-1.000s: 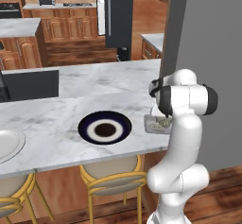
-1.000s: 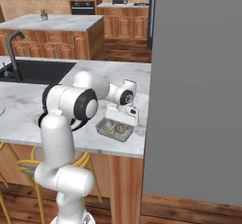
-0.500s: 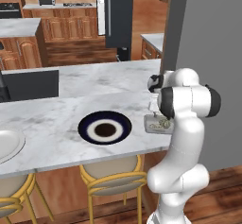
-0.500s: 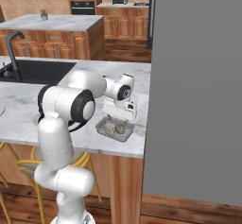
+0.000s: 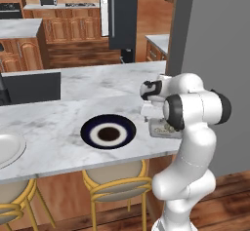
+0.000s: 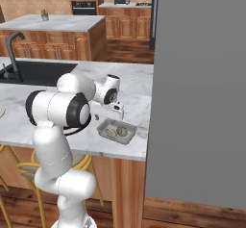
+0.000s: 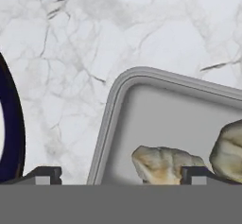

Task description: Place two dumplings into each of the tupperware containers and then place the containers in the fridge.

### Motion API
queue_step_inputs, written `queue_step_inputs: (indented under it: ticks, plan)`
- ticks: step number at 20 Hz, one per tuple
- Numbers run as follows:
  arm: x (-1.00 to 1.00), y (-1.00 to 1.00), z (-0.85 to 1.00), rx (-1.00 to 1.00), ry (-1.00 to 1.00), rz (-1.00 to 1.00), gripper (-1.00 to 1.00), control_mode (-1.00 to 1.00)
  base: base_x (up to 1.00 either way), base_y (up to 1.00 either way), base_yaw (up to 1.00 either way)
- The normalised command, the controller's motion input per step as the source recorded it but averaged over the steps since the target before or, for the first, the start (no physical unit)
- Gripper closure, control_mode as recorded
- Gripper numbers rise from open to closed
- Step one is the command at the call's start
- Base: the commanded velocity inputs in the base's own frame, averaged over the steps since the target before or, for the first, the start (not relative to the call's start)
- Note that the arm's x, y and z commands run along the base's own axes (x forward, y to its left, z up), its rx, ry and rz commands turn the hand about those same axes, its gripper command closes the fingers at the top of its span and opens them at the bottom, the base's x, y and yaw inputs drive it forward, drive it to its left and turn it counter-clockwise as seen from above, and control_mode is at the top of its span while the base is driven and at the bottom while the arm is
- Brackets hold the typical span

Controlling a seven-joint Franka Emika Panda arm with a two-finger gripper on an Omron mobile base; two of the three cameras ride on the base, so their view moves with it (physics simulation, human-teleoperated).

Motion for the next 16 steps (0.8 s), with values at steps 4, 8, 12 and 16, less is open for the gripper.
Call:
queue_step_inputs:
  ticks: [4,8,12,16]
  plan:
    - [0.00,0.29,0.00,-0.01,0.00,0.00,-1.00,-1.00,0.00,0.00,0.00]
    - [0.07,0.04,-0.11,-0.07,0.00,-0.01,-1.00,-1.00,0.00,0.00,0.00]
    - [0.05,0.21,-0.31,-0.13,-0.01,-0.06,-1.00,-1.00,0.00,0.00,0.00]
    - [0.22,0.17,-0.17,-0.06,0.00,-0.07,-1.00,-1.00,0.00,0.00,0.00]
